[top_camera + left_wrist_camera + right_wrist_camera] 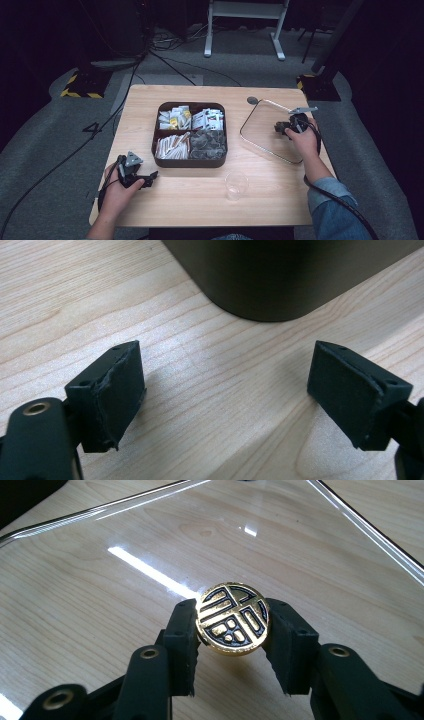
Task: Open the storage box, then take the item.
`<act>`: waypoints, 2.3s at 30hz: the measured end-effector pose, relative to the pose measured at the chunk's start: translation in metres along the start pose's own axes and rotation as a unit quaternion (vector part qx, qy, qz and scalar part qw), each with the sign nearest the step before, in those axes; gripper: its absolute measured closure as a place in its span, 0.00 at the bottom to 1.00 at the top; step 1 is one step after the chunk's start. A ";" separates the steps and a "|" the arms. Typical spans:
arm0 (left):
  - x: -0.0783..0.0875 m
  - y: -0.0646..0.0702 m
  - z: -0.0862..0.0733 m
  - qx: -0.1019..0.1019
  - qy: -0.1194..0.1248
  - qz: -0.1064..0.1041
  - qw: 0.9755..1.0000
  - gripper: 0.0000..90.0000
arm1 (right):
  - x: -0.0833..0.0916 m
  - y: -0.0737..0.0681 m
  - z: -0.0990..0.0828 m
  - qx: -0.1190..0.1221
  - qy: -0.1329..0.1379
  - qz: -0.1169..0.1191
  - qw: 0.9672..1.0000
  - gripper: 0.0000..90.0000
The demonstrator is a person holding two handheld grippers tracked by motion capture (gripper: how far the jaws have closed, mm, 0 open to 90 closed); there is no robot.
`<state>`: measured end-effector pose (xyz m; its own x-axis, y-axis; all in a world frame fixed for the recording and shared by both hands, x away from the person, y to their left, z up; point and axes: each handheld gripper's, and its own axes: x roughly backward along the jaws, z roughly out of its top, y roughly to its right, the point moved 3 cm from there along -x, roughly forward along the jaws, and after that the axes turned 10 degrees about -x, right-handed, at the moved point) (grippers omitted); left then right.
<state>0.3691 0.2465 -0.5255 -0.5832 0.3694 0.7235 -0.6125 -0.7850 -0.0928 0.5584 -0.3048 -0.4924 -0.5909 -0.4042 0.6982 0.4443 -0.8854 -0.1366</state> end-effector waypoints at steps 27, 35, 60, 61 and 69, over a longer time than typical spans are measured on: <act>0.000 0.000 0.000 0.001 0.001 0.000 1.000 0.17 | -0.007 0.007 -0.013 -0.038 0.017 0.013 0.999 0.47; 0.000 0.000 0.000 0.000 0.001 0.000 1.000 0.17 | 0.005 -0.001 -0.002 -0.038 0.047 0.017 0.998 0.42; 0.000 0.000 0.000 0.001 0.000 0.000 1.000 0.17 | 0.042 -0.074 0.026 0.025 0.076 0.110 0.991 0.47; 0.000 0.000 0.000 0.000 0.000 0.000 1.000 0.17 | 0.042 -0.078 0.027 0.029 0.075 0.114 0.990 0.47; 0.000 0.000 0.000 0.000 0.000 -0.001 1.000 0.17 | 0.036 -0.125 0.039 0.080 0.066 0.158 0.982 0.48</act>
<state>0.3692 0.2465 -0.5255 -0.5827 0.3705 0.7233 -0.6126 -0.7851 -0.0914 0.5079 -0.1991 -0.4230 -0.4841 -0.6890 0.5394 0.7135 -0.6677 -0.2125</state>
